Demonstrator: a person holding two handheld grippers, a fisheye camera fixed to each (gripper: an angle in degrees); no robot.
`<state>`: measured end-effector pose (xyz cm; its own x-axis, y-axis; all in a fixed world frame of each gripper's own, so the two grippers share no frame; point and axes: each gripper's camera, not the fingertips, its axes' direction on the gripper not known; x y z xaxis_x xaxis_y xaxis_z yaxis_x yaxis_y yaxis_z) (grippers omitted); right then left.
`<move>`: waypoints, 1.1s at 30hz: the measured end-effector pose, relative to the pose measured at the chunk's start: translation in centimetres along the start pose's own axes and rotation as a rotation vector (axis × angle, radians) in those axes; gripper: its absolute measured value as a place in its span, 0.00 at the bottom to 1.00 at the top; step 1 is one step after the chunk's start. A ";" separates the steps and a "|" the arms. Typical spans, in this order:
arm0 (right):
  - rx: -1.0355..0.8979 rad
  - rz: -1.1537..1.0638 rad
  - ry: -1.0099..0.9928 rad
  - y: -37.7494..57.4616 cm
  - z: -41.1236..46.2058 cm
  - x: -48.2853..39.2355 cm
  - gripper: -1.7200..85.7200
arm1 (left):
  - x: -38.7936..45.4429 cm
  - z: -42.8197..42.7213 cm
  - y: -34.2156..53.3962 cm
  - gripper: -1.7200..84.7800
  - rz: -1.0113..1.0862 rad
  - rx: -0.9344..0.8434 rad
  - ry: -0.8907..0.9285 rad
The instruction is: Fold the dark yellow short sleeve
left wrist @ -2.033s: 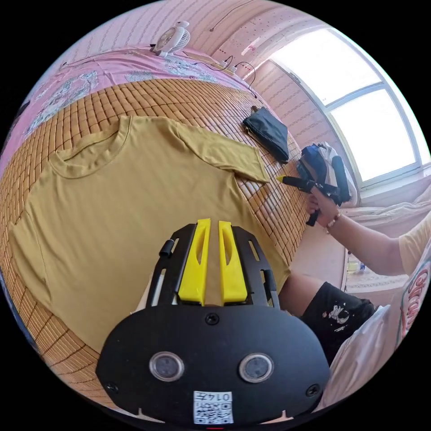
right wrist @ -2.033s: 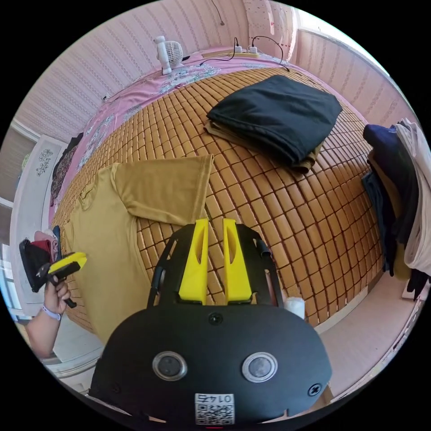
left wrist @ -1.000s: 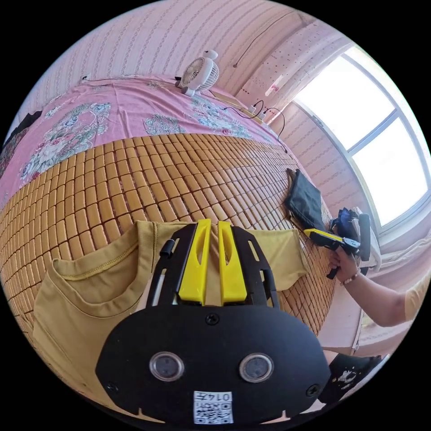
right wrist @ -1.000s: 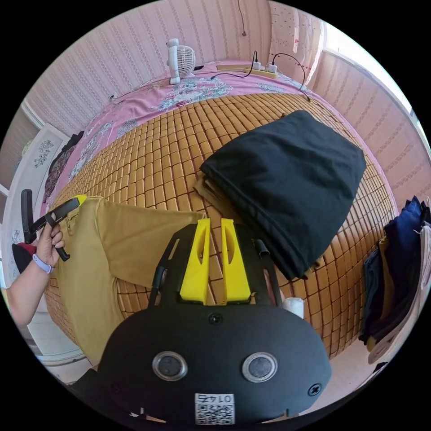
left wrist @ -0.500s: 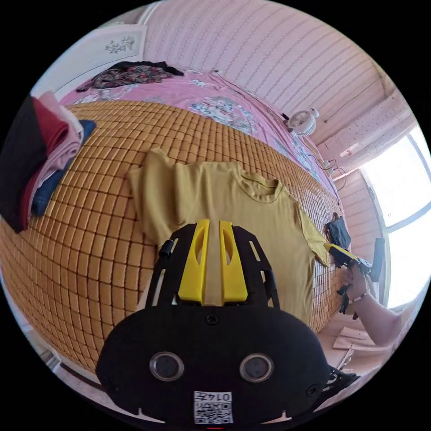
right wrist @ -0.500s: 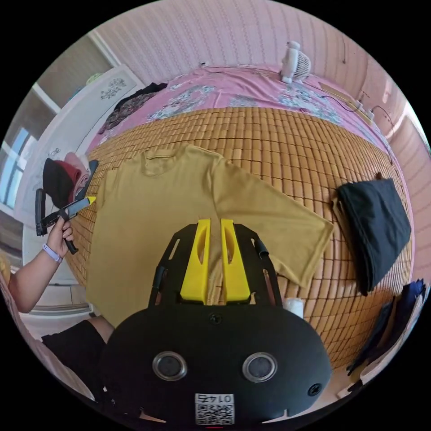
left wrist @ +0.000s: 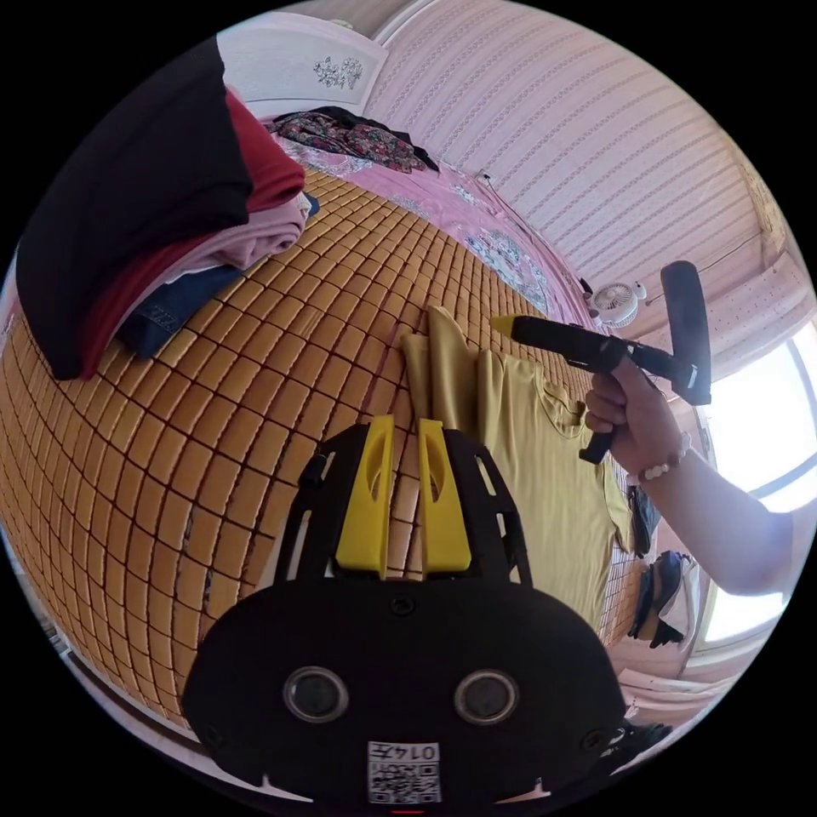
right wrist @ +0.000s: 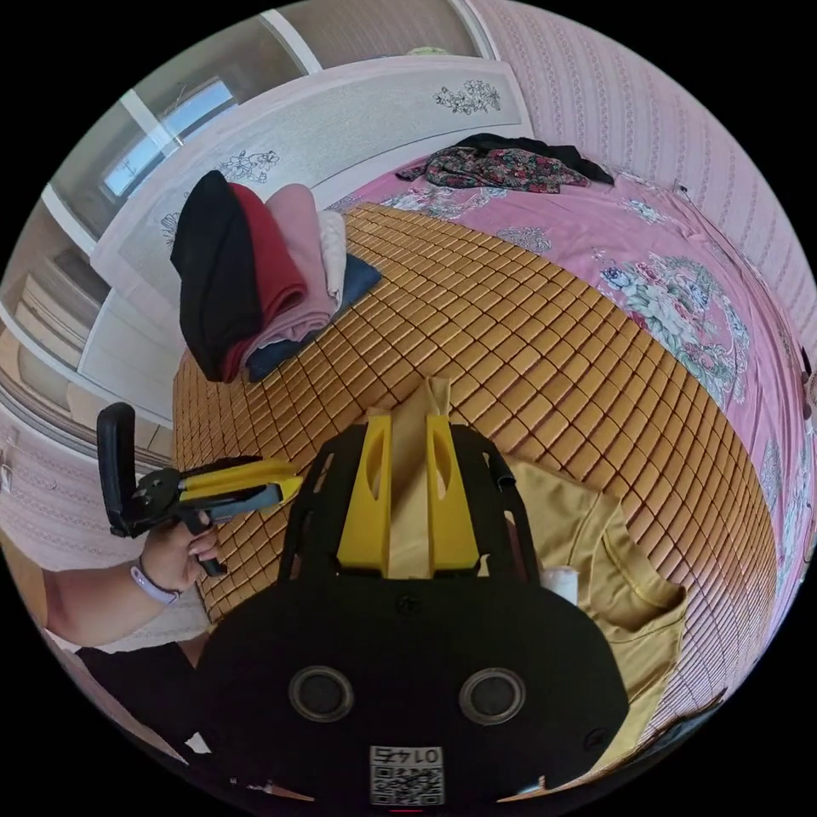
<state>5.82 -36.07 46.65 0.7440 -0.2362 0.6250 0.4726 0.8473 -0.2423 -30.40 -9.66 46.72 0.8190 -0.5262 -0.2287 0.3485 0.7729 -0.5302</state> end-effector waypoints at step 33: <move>-0.039 0.293 -0.006 10.0 4.2 5.9 0.07 | 6.8 2.8 -4.9 0.08 0.528 -0.403 0.079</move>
<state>12.92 -27.04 50.99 0.8486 0.0184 0.5288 0.2563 0.8601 -0.4411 -25.27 -16.03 50.09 0.7918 -0.1498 -0.5921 -0.3000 0.7491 -0.5906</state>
